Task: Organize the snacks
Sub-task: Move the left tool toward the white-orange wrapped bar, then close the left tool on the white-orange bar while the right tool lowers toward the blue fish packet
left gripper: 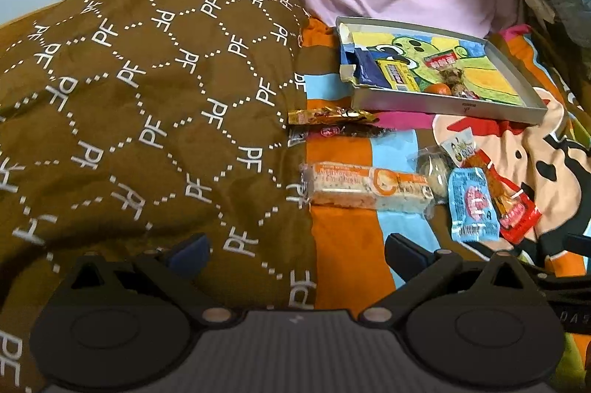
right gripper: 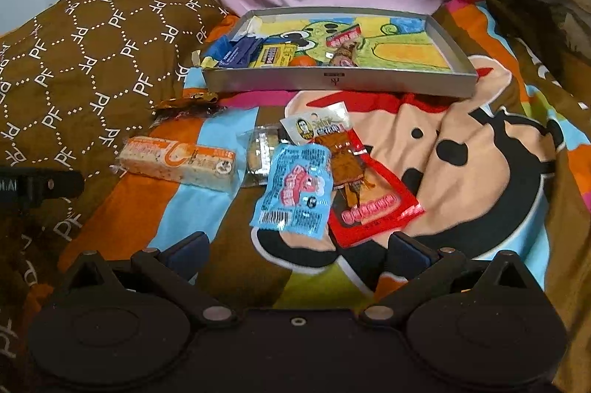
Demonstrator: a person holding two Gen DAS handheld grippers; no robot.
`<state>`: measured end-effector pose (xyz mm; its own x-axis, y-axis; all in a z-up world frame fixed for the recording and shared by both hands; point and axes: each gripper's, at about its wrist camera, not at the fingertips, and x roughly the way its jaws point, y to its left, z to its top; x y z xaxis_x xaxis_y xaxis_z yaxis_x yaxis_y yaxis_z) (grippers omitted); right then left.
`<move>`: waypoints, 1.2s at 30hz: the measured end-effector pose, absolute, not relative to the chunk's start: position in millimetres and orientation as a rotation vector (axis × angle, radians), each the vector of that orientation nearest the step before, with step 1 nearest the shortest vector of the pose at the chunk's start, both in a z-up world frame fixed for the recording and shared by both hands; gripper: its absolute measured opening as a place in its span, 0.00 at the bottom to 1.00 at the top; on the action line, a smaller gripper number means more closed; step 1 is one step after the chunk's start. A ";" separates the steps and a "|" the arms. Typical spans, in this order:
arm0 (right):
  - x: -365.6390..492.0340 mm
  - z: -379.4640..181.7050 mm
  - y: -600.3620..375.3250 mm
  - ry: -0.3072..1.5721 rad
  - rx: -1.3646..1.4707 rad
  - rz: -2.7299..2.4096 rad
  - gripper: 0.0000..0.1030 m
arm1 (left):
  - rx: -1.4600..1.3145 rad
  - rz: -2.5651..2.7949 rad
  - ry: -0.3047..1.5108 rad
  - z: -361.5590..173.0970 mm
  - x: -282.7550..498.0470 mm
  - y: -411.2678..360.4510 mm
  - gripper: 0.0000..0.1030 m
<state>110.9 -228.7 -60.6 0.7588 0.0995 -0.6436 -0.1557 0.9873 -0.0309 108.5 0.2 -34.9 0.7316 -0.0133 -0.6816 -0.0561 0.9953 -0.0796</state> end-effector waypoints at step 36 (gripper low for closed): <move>193.9 -103.1 -221.9 0.702 -0.248 0.234 0.86 | 0.401 -0.537 0.705 -65.5 223.1 -38.0 1.00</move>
